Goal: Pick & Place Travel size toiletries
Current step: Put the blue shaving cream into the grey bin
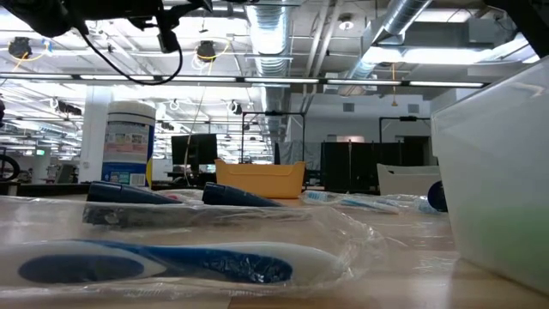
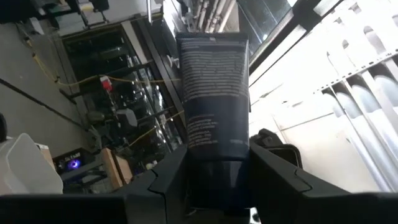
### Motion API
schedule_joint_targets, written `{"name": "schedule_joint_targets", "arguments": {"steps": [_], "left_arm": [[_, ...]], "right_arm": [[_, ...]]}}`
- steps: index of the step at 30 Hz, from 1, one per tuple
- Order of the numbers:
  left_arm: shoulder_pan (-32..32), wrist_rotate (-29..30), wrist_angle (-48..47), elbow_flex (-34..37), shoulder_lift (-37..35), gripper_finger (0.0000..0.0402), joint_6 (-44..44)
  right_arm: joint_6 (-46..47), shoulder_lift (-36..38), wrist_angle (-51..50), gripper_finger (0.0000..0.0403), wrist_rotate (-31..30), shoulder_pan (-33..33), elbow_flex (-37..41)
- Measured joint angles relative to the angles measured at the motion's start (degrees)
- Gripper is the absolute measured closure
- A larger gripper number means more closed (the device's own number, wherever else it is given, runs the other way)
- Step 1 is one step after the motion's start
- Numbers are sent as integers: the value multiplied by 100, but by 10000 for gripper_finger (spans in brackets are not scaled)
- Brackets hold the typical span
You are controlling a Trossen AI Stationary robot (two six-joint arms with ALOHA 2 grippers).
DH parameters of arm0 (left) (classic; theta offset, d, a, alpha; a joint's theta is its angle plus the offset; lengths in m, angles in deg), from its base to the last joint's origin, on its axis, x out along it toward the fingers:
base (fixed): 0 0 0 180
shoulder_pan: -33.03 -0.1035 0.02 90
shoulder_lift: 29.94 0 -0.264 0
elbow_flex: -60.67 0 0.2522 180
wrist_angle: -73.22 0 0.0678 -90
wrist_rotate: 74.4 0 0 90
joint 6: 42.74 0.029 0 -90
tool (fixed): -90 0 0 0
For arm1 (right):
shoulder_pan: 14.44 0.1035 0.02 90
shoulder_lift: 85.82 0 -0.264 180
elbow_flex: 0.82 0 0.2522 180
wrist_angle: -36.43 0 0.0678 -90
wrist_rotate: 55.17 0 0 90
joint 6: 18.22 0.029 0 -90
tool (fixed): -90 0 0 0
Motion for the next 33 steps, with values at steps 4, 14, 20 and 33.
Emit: {"name": "schedule_joint_targets", "arguments": {"steps": [4,14,20,33], "left_arm": [[2,-117,19,4,2,261,-2],[2,-241,34,17,9,267,9],[-21,-284,53,17,-20,261,24],[-22,-931,80,22,-22,263,548]], "right_arm": [[0,0,-55,24,-41,15,0],[-48,20,-445,141,-42,44,-7],[-303,120,-519,151,-43,101,-7],[1384,1006,-2292,77,742,-255,-13]]}}
